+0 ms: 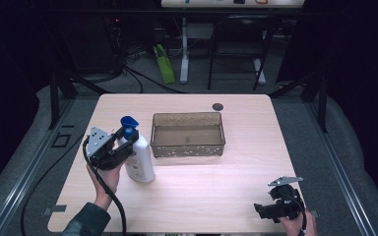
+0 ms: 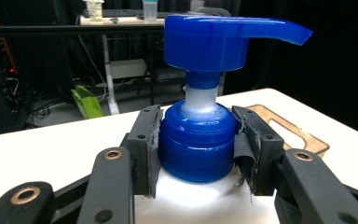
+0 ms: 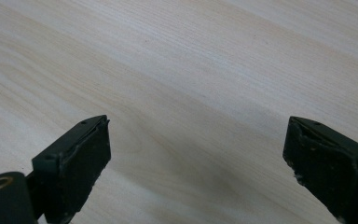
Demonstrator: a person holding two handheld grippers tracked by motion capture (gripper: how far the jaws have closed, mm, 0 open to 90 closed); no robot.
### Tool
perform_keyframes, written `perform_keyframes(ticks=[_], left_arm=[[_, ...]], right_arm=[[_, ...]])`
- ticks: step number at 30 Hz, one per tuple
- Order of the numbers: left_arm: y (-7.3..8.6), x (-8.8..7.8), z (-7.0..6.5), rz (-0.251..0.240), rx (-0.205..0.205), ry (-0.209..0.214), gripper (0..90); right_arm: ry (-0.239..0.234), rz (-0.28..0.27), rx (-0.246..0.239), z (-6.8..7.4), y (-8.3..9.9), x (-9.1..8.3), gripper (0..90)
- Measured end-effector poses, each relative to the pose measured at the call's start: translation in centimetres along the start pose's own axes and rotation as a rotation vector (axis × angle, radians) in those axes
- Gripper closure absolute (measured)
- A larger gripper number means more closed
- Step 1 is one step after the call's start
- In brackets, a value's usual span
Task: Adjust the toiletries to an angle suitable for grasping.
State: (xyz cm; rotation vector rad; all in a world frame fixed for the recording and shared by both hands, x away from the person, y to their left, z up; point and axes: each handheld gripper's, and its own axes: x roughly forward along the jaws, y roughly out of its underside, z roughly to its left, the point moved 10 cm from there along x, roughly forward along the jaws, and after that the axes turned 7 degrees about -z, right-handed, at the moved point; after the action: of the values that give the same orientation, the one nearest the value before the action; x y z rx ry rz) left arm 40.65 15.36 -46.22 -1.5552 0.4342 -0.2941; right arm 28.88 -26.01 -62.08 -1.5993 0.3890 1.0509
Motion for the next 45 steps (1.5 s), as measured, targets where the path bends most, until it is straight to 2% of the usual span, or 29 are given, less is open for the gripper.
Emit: perform_keyframes(ticks=[2,6,13,16,21,27,29,32,35,41,43,44,45], left_arm=[[0.0,-0.1,-0.2,0.007,0.012,0.004,54.1],[0.0,-0.4,0.2,0.014,-0.004,0.000,53.9],[0.2,-0.8,0.1,0.030,0.004,0.010,52.1],[0.4,-0.8,0.3,0.045,-0.013,0.016,44.7],[0.4,-1.1,0.4,0.053,-0.007,0.010,39.1],[0.2,-1.8,0.7,0.074,-0.006,-0.006,25.7],[0.0,-1.9,0.6,0.081,-0.001,-0.007,18.6],[-0.3,-2.0,0.2,0.093,0.004,0.009,14.2],[-0.4,-1.8,0.0,0.108,0.002,0.018,4.5],[-1.0,-1.5,-0.3,0.076,0.002,0.025,2.7],[-1.4,-1.6,-0.4,0.053,-0.004,0.036,7.7],[-1.5,-1.6,-0.4,0.046,-0.005,0.042,13.2],[-1.9,-1.8,-0.3,0.019,-0.009,0.030,18.5]], right_arm=[[-0.002,0.000,-0.001,0.0,0.0,0.0,6.9],[-0.004,0.005,-0.009,0.2,0.1,0.0,6.9],[-0.008,-0.010,-0.013,0.2,-0.2,-0.2,7.0],[-0.008,-0.009,-0.011,0.3,-0.2,-0.2,7.0],[-0.009,-0.004,-0.015,0.3,-0.1,-0.1,7.0],[-0.011,-0.003,-0.017,0.4,-0.1,-0.1,7.0],[-0.010,-0.004,-0.017,0.4,-0.1,-0.1,7.0],[-0.008,-0.005,-0.019,0.4,-0.1,-0.1,7.1],[-0.011,-0.002,-0.018,0.4,-0.1,-0.1,7.1],[-0.010,-0.002,-0.015,0.4,0.0,-0.2,7.2],[-0.010,-0.002,-0.019,0.4,0.0,-0.2,7.2],[-0.010,-0.001,-0.018,0.4,0.0,-0.2,7.2],[-0.012,0.000,-0.017,0.4,0.0,-0.1,7.3]])
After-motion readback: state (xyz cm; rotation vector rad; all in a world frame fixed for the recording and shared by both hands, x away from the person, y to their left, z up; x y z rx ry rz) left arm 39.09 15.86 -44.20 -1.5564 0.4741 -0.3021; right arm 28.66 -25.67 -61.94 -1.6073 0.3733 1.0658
